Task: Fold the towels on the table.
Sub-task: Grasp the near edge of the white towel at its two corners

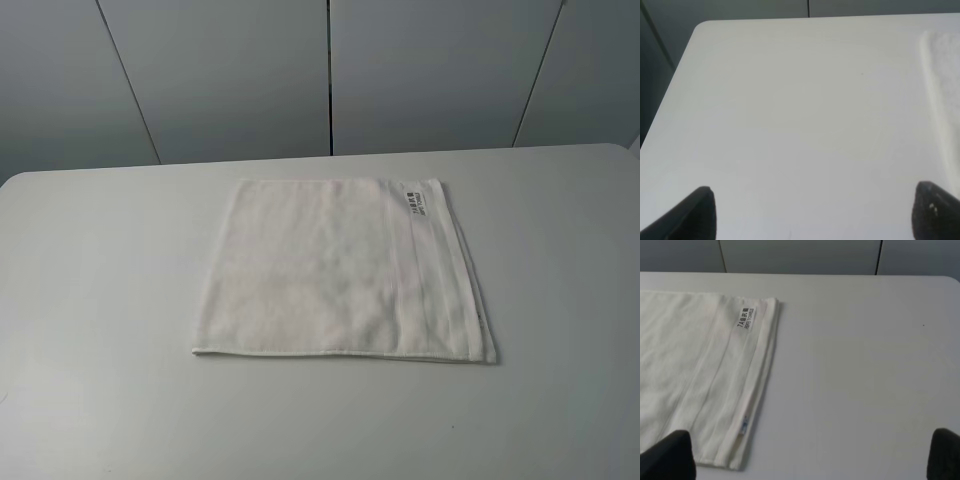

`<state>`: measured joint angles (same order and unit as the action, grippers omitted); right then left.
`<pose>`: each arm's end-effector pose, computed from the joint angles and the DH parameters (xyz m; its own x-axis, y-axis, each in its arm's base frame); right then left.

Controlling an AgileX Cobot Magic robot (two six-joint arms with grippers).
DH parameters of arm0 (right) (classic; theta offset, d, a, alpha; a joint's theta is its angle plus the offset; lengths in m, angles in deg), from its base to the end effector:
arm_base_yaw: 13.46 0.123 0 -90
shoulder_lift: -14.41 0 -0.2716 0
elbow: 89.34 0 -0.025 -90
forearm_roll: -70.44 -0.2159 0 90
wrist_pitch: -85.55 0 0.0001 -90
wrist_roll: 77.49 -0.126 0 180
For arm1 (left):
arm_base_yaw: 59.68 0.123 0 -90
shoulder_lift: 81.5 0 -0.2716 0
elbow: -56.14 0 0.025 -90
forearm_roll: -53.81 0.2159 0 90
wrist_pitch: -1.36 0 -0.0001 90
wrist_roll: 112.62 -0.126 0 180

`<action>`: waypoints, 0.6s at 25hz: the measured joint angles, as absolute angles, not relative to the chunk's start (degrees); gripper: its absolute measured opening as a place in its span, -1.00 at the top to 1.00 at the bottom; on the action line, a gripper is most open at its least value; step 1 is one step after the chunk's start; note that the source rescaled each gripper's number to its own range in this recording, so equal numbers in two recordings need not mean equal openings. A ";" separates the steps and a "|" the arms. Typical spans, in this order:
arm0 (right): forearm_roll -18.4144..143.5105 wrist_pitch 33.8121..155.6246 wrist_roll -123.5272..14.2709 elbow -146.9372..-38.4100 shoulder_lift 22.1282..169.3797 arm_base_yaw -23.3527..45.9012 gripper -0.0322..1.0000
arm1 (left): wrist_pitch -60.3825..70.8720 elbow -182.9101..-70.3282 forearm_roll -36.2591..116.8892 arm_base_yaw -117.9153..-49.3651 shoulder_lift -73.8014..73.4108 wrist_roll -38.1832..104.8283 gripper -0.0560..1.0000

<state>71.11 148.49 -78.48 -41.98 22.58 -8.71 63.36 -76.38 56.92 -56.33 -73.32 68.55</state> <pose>0.0058 -0.0008 0.2443 -0.4759 -0.0275 -0.8791 -0.0680 0.9977 0.0055 0.0064 0.0064 0.2456 -0.4634 -0.0220 -0.8859 -0.0984 0.9948 0.0267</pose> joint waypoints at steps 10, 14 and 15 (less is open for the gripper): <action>71.11 148.49 -78.48 -41.98 22.58 -8.71 -0.99 | 63.36 -76.38 56.92 -56.33 -73.32 68.78 -1.00; 71.11 148.49 -78.48 -41.98 22.58 -8.71 -0.99 | 63.36 -76.38 56.92 -56.33 -73.32 68.77 -1.00; 71.11 148.49 -78.48 -41.98 22.58 -8.71 -0.99 | 63.36 -76.38 56.92 -56.33 -73.32 68.77 -1.00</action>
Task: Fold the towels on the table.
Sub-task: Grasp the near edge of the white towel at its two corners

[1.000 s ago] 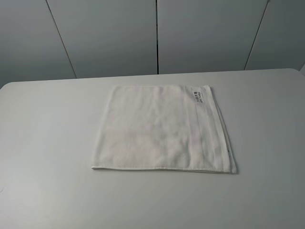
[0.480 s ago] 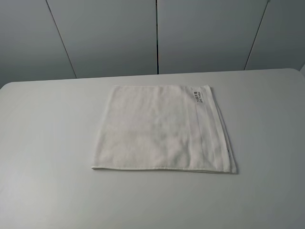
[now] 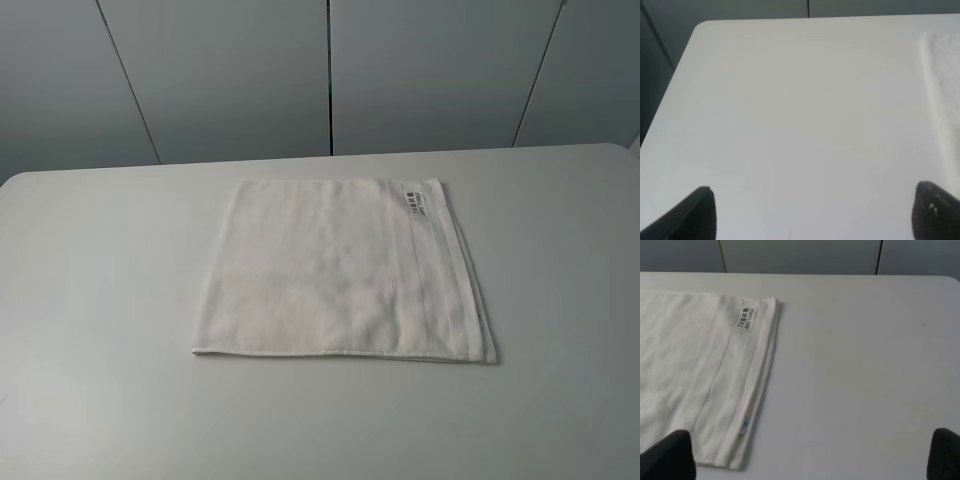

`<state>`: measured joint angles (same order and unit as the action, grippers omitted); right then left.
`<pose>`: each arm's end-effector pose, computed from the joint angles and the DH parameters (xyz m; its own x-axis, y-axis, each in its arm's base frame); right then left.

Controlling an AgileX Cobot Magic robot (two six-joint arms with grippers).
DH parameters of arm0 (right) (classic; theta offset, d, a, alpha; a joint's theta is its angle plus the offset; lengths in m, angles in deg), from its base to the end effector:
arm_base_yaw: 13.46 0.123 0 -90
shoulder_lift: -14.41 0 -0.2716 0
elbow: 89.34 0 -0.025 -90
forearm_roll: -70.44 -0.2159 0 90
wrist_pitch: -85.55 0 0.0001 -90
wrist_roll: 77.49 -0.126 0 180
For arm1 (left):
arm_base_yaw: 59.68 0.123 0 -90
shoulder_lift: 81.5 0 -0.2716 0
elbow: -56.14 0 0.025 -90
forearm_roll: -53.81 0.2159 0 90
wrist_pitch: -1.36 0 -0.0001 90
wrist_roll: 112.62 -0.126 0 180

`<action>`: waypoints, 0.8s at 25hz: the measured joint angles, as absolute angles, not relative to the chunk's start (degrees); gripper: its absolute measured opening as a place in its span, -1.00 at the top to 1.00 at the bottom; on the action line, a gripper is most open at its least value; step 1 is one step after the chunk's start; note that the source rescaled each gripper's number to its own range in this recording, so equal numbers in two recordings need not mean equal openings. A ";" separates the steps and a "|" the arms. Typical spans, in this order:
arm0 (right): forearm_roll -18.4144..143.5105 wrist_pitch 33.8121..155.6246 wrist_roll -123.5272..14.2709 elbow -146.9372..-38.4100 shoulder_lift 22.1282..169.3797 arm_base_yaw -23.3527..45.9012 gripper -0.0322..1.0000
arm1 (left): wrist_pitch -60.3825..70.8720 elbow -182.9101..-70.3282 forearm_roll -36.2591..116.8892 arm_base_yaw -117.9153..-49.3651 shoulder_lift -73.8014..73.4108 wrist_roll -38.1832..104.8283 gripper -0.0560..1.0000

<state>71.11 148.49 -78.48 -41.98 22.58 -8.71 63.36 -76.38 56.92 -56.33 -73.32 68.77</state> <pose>0.0058 -0.0008 0.2443 -0.4759 -0.0275 -0.8791 -0.0680 0.9977 0.0055 0.0064 0.0064 0.2456 -0.4630 -0.0259 -0.8860 -0.1002 0.9947 0.0233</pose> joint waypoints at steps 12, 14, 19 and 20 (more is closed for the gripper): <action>71.11 148.82 -78.48 -43.00 22.54 -8.71 -0.99 | 62.84 -76.60 56.92 -56.33 -72.85 68.17 -1.00; 71.11 149.20 -78.38 -44.12 23.41 -8.71 -0.99 | 61.86 -77.40 56.92 -56.33 -70.22 66.55 -1.00; 71.11 148.32 -74.20 -46.95 33.58 -8.71 -0.99 | 57.74 -80.61 56.67 -56.33 -58.86 61.42 -1.00; 70.96 147.87 -72.70 -47.65 35.95 -8.71 -0.99 | 57.25 -81.70 56.40 -56.33 -55.92 60.02 -1.00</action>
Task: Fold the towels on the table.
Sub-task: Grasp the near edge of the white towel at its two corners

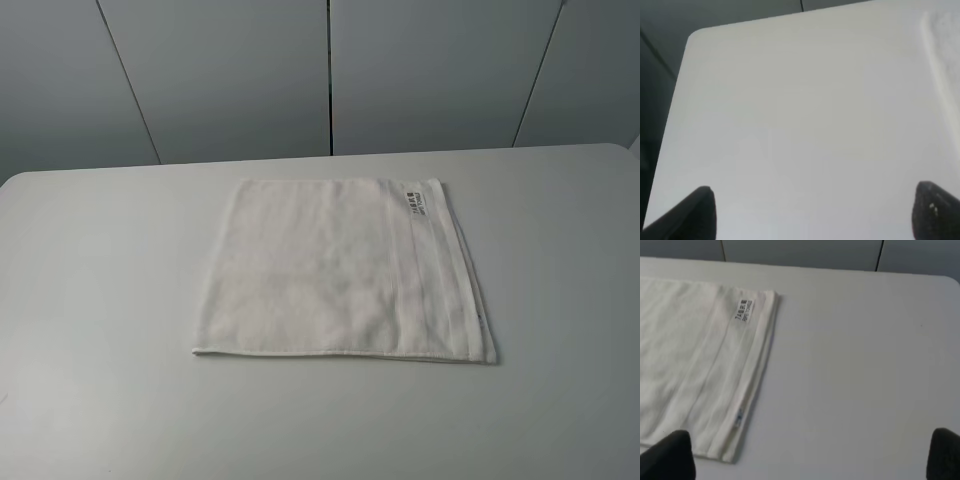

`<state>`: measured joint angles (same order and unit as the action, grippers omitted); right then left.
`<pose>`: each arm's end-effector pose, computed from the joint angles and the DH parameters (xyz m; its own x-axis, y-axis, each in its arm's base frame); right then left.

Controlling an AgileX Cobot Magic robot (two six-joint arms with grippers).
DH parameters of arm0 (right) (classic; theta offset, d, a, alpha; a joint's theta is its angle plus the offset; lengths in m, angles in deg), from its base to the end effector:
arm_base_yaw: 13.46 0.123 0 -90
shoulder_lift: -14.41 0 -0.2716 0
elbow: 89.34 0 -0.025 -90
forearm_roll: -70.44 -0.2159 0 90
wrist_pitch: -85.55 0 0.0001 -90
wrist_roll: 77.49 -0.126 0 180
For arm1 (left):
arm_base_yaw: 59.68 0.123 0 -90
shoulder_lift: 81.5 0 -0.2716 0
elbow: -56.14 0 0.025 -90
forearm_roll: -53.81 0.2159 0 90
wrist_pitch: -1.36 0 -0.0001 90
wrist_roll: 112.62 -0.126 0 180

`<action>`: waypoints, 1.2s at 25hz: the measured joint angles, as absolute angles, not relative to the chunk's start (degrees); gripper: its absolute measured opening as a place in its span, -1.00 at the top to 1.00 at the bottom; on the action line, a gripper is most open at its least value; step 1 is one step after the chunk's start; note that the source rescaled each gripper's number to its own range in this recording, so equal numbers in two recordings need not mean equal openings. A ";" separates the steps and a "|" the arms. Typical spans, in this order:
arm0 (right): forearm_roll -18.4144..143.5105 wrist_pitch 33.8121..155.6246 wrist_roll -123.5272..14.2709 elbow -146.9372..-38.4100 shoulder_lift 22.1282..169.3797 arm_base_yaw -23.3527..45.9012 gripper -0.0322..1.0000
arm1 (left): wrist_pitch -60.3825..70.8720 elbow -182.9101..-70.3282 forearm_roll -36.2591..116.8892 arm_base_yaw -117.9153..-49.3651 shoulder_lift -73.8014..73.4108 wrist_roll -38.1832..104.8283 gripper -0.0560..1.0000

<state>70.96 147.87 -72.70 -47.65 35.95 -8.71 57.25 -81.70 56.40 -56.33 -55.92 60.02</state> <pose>0.0313 0.0016 0.2689 -0.5705 -0.1354 -0.8101 -0.1268 0.9890 -0.0760 0.0498 0.0076 0.2754 -0.5597 0.1206 -0.8199 -0.0038 0.9890 0.1481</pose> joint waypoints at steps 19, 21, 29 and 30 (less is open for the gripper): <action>57.67 139.48 -46.07 -59.65 83.68 -1.77 -0.99 | 47.92 -92.90 36.07 -65.10 -7.98 20.18 -1.00; 57.55 138.97 -45.10 -59.65 86.79 -0.72 -0.99 | 45.46 -92.90 39.09 -70.70 -4.86 19.81 -1.00; 57.22 137.45 -41.09 -59.65 93.92 0.48 -0.99 | 39.27 -92.90 50.15 -87.37 10.06 20.51 -1.00; 56.98 136.97 -40.68 -59.65 94.15 0.48 -0.99 | 38.97 -93.00 51.30 -88.59 12.39 20.51 -1.00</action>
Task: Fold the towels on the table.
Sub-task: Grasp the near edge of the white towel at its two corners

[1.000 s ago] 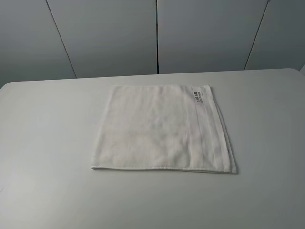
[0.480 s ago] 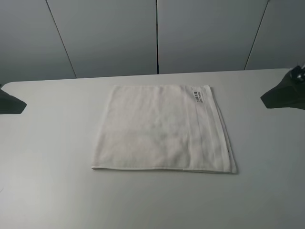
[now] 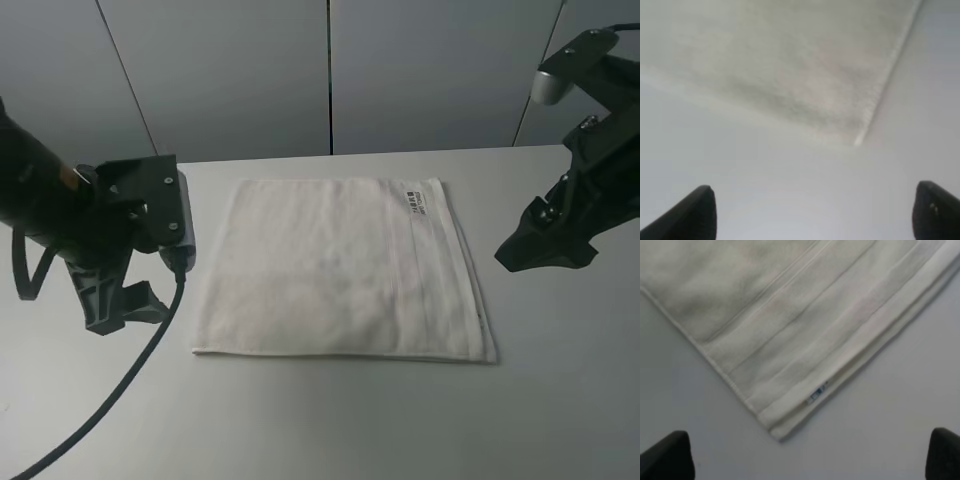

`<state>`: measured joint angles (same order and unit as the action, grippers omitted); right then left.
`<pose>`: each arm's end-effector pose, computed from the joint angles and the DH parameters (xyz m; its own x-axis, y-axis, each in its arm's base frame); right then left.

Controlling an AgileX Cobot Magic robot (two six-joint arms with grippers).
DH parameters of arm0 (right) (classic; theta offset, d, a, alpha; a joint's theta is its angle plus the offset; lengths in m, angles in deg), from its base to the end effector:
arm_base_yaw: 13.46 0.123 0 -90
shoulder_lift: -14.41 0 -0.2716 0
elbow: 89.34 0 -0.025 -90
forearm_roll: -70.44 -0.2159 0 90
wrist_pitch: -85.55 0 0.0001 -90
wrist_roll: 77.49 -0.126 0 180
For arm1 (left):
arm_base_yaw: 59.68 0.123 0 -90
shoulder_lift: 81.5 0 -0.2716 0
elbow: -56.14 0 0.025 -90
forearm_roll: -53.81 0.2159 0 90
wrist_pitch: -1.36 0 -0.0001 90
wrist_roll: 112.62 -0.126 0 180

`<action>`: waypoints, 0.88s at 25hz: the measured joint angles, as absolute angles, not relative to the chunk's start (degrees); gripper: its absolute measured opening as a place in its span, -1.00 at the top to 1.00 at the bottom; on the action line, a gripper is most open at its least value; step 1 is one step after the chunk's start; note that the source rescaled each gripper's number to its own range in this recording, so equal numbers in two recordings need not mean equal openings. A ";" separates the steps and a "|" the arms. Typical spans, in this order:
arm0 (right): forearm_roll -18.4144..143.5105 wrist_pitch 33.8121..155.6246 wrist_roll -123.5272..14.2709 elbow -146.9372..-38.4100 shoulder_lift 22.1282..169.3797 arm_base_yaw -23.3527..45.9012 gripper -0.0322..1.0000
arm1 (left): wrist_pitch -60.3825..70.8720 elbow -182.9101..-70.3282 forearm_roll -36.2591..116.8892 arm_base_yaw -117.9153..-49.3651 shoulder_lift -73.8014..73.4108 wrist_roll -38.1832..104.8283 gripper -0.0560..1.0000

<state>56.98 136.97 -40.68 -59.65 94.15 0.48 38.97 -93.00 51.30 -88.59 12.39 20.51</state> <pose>0.1941 0.0718 0.2255 -0.6623 -0.6450 -0.3812 -0.6944 0.7195 -0.0111 0.2156 -0.1229 0.1714 -0.2450 0.9411 -0.2330 0.9360 0.2922 0.1961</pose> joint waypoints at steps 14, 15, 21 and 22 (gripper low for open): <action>56.31 135.94 -37.77 -59.65 96.01 0.48 -0.99 | 30.72 -92.99 54.77 -93.32 30.03 20.63 -1.00; 56.31 135.94 -37.49 -59.65 96.66 0.48 -0.99 | 30.08 -92.99 54.94 -93.35 30.06 20.63 -1.00; 55.74 136.56 -35.02 -59.65 102.48 0.48 -0.99 | 28.54 -93.03 55.58 -93.35 31.91 20.63 -1.00; 55.15 136.67 -34.24 -59.65 103.43 0.48 -0.99 | 28.43 -93.03 55.58 -93.35 32.60 20.63 -1.00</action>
<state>55.15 136.67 -34.24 -59.65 103.43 0.48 28.43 -93.03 55.58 -93.35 32.60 20.63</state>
